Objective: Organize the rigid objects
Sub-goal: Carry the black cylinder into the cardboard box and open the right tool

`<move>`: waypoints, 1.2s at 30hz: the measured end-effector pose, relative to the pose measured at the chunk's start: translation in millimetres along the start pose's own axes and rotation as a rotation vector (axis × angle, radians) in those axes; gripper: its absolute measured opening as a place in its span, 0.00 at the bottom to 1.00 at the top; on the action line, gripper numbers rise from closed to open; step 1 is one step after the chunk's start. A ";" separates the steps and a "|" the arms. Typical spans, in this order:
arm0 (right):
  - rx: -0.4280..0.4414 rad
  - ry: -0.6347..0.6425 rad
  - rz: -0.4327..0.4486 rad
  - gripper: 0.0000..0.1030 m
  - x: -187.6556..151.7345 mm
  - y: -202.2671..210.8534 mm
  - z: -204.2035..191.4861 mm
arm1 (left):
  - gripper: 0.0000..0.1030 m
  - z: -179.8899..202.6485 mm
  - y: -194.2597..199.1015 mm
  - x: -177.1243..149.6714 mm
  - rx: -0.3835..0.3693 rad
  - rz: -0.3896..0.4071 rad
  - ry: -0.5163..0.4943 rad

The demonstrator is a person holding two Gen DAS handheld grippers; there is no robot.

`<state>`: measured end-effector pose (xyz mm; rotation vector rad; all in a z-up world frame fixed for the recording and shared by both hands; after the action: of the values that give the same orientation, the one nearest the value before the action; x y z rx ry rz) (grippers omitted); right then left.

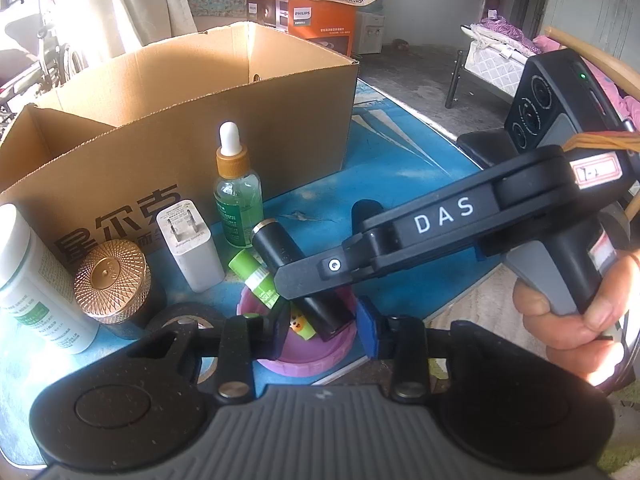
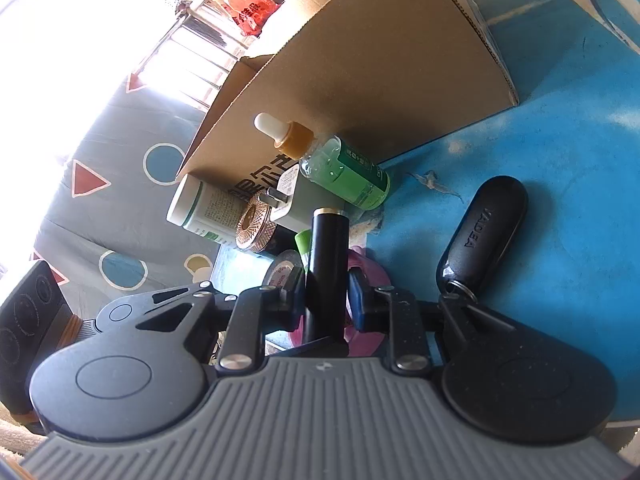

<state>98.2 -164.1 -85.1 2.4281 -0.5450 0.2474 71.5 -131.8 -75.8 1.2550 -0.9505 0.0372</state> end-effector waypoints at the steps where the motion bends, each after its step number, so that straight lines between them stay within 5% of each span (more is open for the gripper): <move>1: 0.001 0.000 0.005 0.21 -0.6 1.6 -0.8 | 0.35 1.4 0.7 0.8 0.003 0.003 -0.004; 11: -0.002 0.064 0.085 0.21 -2.9 29.7 -39.8 | 0.35 4.7 42.4 10.7 0.010 0.097 -0.038; 20: 0.038 0.241 0.139 0.21 51.7 27.6 -140.2 | 0.38 -63.1 107.8 64.5 0.024 0.215 0.063; 27: 0.001 0.204 0.008 0.21 137.6 -52.2 -171.8 | 0.41 -150.1 78.4 109.8 0.105 0.112 0.147; 36: -0.162 -0.010 -0.131 0.21 207.0 -173.9 -137.7 | 0.41 -230.4 0.9 126.7 0.220 -0.079 0.226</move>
<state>354.6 -21.0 -8.6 2.2969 -0.3924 0.1299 286.0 -2.7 4.5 1.4563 -0.7137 0.2222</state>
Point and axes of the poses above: each gripper's, at about its wrist camera, not at the fingertips, and y roughly against the way its jaws point, z to its right, x to its top, the point moved 6 cm from there along -y, roughly the way its jaws point, and after that the axes turned 5 degrees about -y, right-handed, at the moved point
